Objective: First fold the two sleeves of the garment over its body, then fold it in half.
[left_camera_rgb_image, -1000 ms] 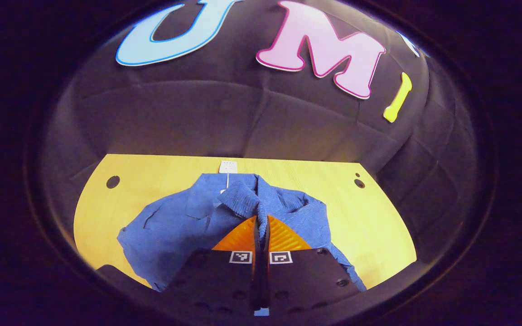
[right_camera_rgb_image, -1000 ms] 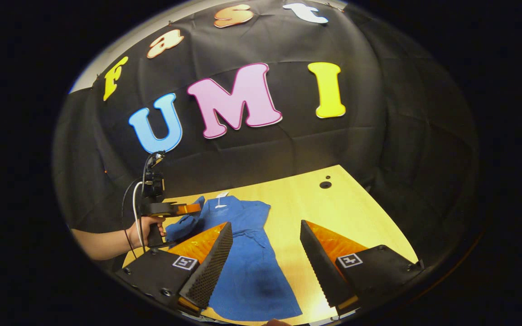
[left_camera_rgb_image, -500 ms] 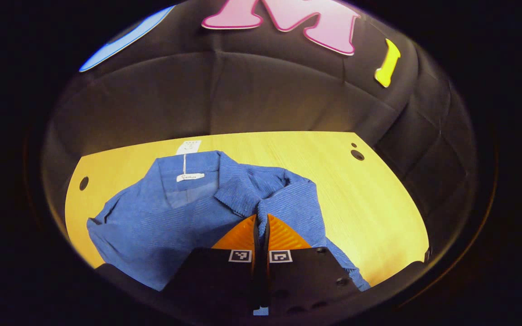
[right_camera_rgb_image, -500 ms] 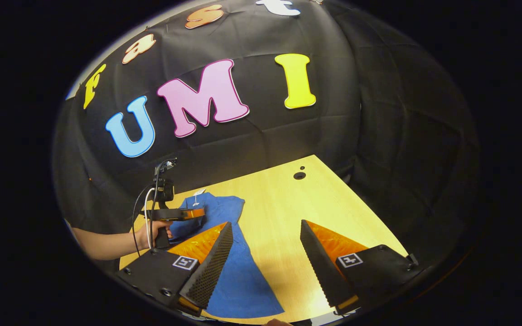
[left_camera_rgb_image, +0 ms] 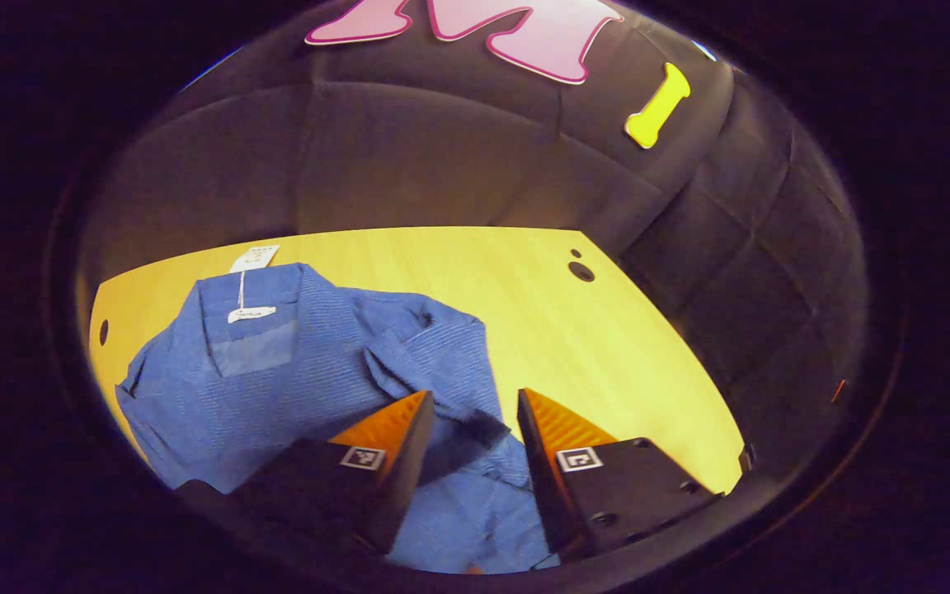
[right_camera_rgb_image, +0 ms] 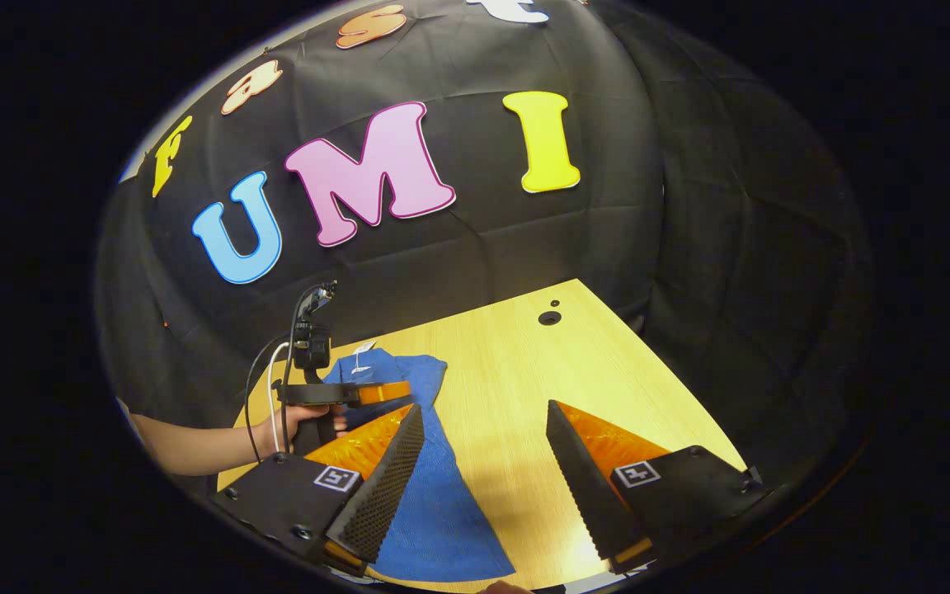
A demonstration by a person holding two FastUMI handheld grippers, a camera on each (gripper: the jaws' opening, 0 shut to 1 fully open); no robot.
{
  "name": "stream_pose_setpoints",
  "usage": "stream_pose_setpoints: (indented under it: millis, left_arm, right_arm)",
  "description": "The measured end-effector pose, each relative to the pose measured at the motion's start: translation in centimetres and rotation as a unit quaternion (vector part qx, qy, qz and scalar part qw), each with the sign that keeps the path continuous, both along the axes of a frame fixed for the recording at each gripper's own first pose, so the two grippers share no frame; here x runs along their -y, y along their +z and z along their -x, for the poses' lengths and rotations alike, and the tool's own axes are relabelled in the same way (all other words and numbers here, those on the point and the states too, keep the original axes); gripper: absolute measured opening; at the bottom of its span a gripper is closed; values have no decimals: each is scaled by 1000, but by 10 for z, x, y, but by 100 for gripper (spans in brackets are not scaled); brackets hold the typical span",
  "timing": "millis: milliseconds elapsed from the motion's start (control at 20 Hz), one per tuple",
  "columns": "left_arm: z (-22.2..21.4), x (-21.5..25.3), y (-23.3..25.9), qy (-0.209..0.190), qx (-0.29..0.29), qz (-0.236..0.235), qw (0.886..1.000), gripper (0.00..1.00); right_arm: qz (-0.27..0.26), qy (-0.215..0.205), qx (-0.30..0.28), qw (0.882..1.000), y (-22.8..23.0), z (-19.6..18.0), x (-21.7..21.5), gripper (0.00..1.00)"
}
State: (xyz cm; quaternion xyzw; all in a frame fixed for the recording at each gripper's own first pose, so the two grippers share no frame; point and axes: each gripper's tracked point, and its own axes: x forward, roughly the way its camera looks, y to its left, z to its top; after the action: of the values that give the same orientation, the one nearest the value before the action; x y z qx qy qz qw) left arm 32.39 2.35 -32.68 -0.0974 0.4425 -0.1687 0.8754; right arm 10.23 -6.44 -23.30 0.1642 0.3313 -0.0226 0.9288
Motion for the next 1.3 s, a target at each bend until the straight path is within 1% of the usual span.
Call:
stream_pose_setpoints:
  millis: [50,100,150,200,250,300,450,500,550,600,700,750,800,850,900,1000,1050,1150,1250,1300]
  left_arm:
    - [0,8,6,-5,10,8,1000,75]
    - [3,15,16,-9,18,17,1000,74]
    - [9,20,25,-12,22,26,999,74]
    - [17,20,34,-8,23,26,999,75]
    - [26,13,40,5,23,21,1000,75]
    - [36,0,48,37,24,10,999,79]
    - [85,-42,74,104,34,15,994,80]
    - [104,-55,78,118,35,12,992,80]
    - [124,-73,78,135,30,-1,990,81]
    - [148,-90,78,150,17,-18,988,85]
    - [200,-120,76,181,-5,-39,983,85]
    - [224,-134,73,196,-17,-46,979,82]
    - [247,-148,68,214,-31,-53,975,85]
    - [269,-162,61,227,-47,-59,971,85]
    - [295,-172,53,233,-66,-68,968,85]
    - [342,-198,31,248,-116,-107,956,85]
    - [364,-206,20,250,-146,-119,950,85]
    - [402,-216,4,258,-199,-117,938,85]
    - [429,-222,-11,273,-244,-111,924,86]
    - [438,-220,-16,278,-258,-110,919,83]
  right_arm:
    - [0,1,2,1000,1,0,-1,96]
    - [0,3,1,1000,1,1,-2,96]
    - [-1,4,-1,1000,-1,2,-3,96]
    - [-1,5,-2,1000,-2,3,-3,96]
    - [-2,4,-4,1000,-3,3,-4,96]
    - [-2,5,-7,1000,-6,6,-6,96]
    - [-4,13,-15,1000,-15,11,-13,96]
    - [-5,19,-20,1000,-20,14,-18,96]
    - [-6,27,-27,999,-25,17,-24,96]
    - [-8,36,-34,999,-29,21,-30,96]
    - [-12,59,-49,997,-40,32,-46,96]
    - [-16,69,-59,996,-45,38,-54,96]
    - [-20,80,-69,994,-51,45,-63,96]
    - [-23,92,-82,992,-59,52,-72,96]
    - [-24,105,-99,989,-67,61,-80,96]
    - [-19,129,-137,982,-89,81,-96,96]
    - [-19,142,-160,977,-99,90,-103,96]
    - [-26,160,-198,967,-116,104,-116,96]
    - [-24,167,-228,959,-124,119,-120,97]
    - [-20,169,-241,955,-130,125,-119,97]
